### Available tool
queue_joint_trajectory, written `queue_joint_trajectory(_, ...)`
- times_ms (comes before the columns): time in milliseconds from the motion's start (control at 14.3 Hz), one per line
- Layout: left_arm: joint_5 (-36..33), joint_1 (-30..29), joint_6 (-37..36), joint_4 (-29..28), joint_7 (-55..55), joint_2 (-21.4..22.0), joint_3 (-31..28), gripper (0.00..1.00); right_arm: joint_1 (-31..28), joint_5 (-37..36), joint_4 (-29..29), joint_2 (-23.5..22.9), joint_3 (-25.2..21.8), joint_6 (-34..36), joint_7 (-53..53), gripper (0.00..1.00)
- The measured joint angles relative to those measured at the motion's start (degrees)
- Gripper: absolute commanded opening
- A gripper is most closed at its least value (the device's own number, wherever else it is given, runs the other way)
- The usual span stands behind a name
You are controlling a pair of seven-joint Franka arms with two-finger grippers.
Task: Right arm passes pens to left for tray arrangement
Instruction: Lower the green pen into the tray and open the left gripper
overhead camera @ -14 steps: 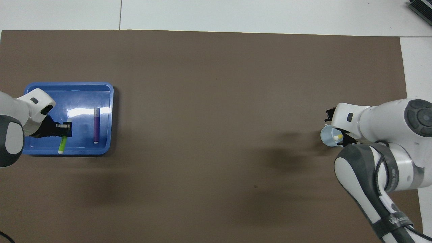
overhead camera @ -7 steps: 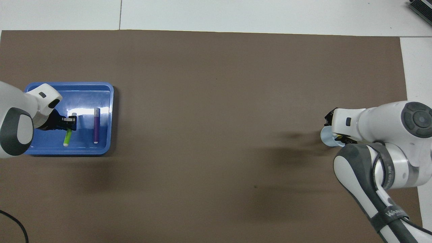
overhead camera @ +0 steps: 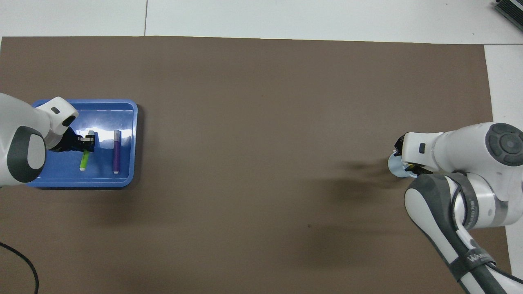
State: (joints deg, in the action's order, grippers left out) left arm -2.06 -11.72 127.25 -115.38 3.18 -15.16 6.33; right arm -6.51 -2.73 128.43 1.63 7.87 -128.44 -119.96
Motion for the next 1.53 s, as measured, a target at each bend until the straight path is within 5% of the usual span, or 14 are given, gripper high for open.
queue_joint_trajectory(488, -3.39, 0.25, 4.04, -1.40, 0.00, -1.31, 0.74, 0.03, -1.32, 0.00, -0.03, 0.24, 0.01, 0.36, 1.19, 0.28)
queue_joint_trajectory(628, -3.88, 0.36, 4.05, -1.39, 0.02, -1.31, 0.79, 0.25, -1.33, 0.00, -0.02, 0.25, 0.03, 0.40, 1.78, 0.29)
queue_joint_trajectory(697, -4.01, 0.46, 4.05, -1.40, 0.03, -1.31, 0.79, 0.51, -1.34, 0.00, -0.01, 0.25, 0.03, 0.45, 2.15, 0.29)
queue_joint_trajectory(837, -4.03, 0.72, 4.06, -1.40, 0.02, -1.34, 0.79, 0.59, -1.34, 0.00, -0.02, 0.26, 0.03, 0.48, 2.99, 0.30)
queue_joint_trajectory(976, -4.03, 0.86, 4.06, -1.40, -0.01, -1.47, 0.80, 1.00, -1.34, 0.00, -0.02, 0.29, 0.04, 0.65, 3.78, 0.34)
queue_joint_trajectory(1534, 1.61, 1.57, -1.48, 2.68, -3.45, -1.62, 1.21, 1.00, -1.34, 0.00, -0.01, 0.34, 0.05, 0.90, 5.32, 0.33)
